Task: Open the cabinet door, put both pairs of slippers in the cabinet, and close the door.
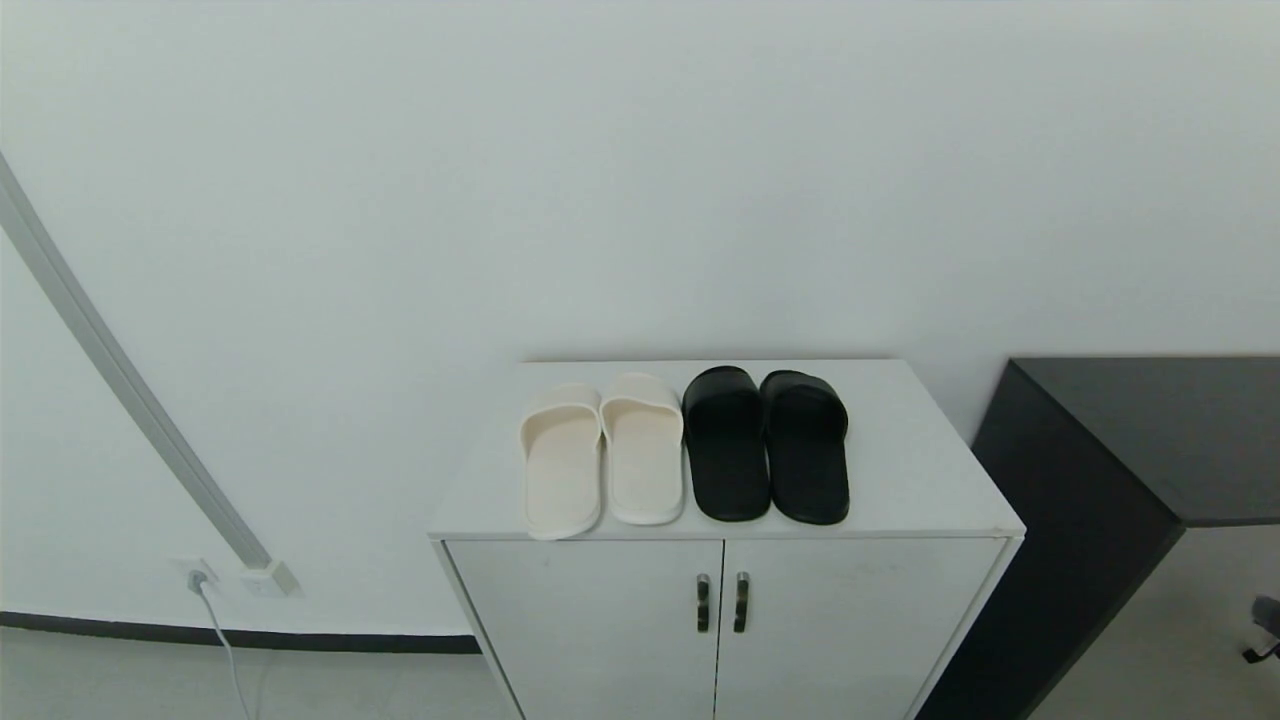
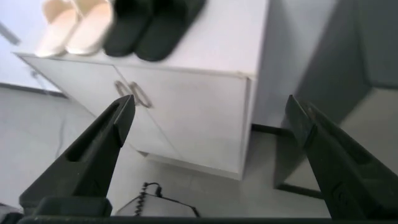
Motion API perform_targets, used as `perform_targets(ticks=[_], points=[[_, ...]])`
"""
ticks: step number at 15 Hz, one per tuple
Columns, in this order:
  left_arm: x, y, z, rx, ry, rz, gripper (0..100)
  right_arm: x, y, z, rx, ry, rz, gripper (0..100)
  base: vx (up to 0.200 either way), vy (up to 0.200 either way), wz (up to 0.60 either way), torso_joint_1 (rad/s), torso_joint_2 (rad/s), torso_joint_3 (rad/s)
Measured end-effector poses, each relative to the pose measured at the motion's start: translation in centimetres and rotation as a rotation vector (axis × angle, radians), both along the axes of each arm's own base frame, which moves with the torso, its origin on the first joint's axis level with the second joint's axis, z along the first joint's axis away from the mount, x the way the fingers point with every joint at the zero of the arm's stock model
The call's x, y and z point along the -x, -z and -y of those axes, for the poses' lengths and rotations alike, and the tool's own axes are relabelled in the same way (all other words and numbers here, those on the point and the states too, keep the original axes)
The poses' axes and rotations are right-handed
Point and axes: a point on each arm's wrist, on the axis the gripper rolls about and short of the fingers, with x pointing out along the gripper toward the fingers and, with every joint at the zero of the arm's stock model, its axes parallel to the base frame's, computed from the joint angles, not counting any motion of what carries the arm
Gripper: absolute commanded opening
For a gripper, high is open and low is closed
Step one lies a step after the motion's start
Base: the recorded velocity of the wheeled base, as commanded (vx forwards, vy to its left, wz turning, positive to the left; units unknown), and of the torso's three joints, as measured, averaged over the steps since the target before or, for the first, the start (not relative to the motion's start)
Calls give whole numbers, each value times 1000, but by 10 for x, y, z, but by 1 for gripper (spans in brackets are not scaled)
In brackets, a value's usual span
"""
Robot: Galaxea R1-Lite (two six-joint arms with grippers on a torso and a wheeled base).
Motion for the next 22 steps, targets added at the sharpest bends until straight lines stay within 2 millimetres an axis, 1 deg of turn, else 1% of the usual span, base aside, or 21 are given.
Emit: perform_targets(ticks=[1,4,6,8,10,12,14,15,18,22], points=[[0,0,0,-6,0,0,0,-11,-9,-10,-7,-13,-2,100,0,0,0,0,0,0],[0,0,0,-7,0,0,0,-49,-33,-59,-19,-29,-16,100,0,0,0,0,0,0],[0,0,0,-7,0,0,0,-81,-42,-95,-38,-10,-18,100,0,0,0,0,0,0],[0,0,0,-4,0,-1,0,-114,-45,-129,-64,34,17,100,0,0,0,0,0,0],[0,0,0,-3,-1,0,0,-142,-38,-158,-67,84,43,100,0,0,0,0,0,0],[0,0,0,-3,0,-1,0,-168,-23,-184,-56,123,55,100,0,0,0,0,0,0],[0,0,0,-4,-1,0,0,-192,-6,-203,-41,152,52,100,0,0,0,0,0,0],[0,0,0,-4,0,0,0,-201,1,-211,-36,164,52,100,0,0,0,0,0,0],[0,0,0,-2,0,0,0,-227,20,-227,-17,186,38,100,0,0,0,0,0,0],[0,0,0,-2,-1,0,0,-263,41,-241,4,213,33,100,0,0,0,0,0,0]])
